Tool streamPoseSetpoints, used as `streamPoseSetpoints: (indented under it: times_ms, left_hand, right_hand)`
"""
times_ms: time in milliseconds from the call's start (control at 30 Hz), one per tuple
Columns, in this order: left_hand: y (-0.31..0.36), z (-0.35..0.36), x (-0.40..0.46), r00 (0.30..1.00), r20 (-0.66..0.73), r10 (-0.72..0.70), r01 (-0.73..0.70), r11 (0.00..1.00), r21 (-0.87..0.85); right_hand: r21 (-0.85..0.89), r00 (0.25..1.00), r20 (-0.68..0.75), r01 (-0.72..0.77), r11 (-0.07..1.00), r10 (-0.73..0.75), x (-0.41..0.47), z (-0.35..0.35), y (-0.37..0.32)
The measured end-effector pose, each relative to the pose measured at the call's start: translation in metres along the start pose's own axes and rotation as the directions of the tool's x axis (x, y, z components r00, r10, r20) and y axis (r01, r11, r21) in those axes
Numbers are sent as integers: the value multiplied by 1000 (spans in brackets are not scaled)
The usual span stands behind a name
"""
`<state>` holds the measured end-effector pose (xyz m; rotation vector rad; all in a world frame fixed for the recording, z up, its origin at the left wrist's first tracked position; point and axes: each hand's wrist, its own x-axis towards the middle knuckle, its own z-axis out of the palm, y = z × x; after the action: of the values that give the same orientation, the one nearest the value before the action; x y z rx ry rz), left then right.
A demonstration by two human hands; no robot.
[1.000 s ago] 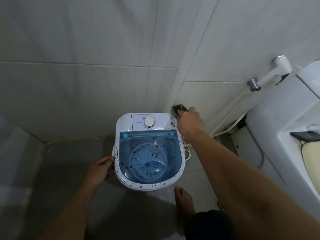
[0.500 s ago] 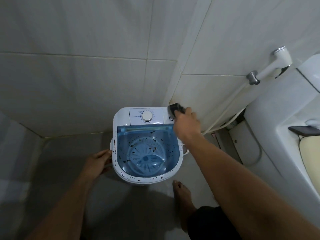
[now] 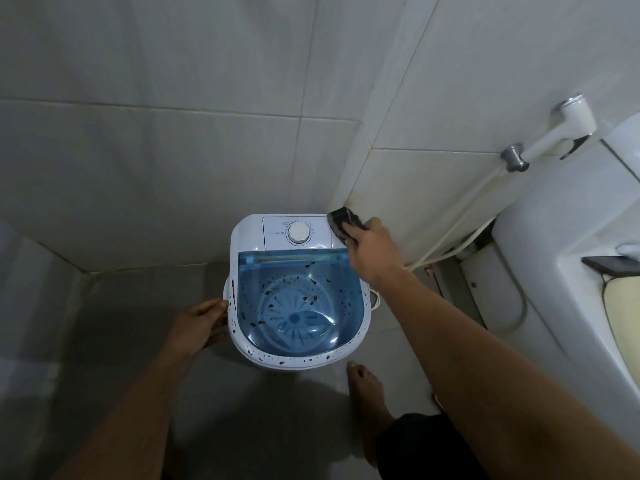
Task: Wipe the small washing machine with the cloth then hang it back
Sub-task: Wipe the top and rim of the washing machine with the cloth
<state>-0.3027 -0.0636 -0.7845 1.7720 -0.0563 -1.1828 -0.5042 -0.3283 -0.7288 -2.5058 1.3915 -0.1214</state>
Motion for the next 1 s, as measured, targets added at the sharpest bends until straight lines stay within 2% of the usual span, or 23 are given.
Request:
streamPoseSetpoints:
  times_ms: [33,133,167,300,400,533,600,700,833,1000]
  left_hand:
    - [-1,-1,1,1000,0,-3,3,1000,4]
    - [-1,-1,1,1000,5,-1,1,1000,4]
    - [-1,-1,0,1000,4,-2,2,1000,4]
    - [1,1,-3,1000,-1,8,-8,1000,-15]
    - [-1,1,0,1000,3,5,-5,1000,-15]
    - [1,3,-2,1000,1,15,-15,1000,-22]
    - [0,4,-2,1000,3,16,-16,1000,-27]
    - [-3,3,2,1000,-8,15,-15,1000,-19]
    - [-5,2,4,1000,5,23,-23,1000,-12]
    - [-8,-1,13,1000,24,14,-14,1000,1]
  right_hand:
    - [-27,999,29,-16,1000,17,2,1,-1]
    - [-27,959,75,-271,962,273,16,-6,-2]
    - [-13,954,73,-289,957,290,17,-7,-2]
    - [28,985,81,-152,988,150,2,-2,-4]
    - [-40,961,122,-245,969,248,-1,1,13]
    - [67,900,131,-427,902,417,8,-4,38]
    - [121,915,114,-399,909,387,3,-13,28]
    - [116,959,143,-262,958,245,-8,-16,7]
    - [119,969,120,-229,966,215,-22,-7,6]
    - [25,988,120,-100,995,97,-60,-10,30]
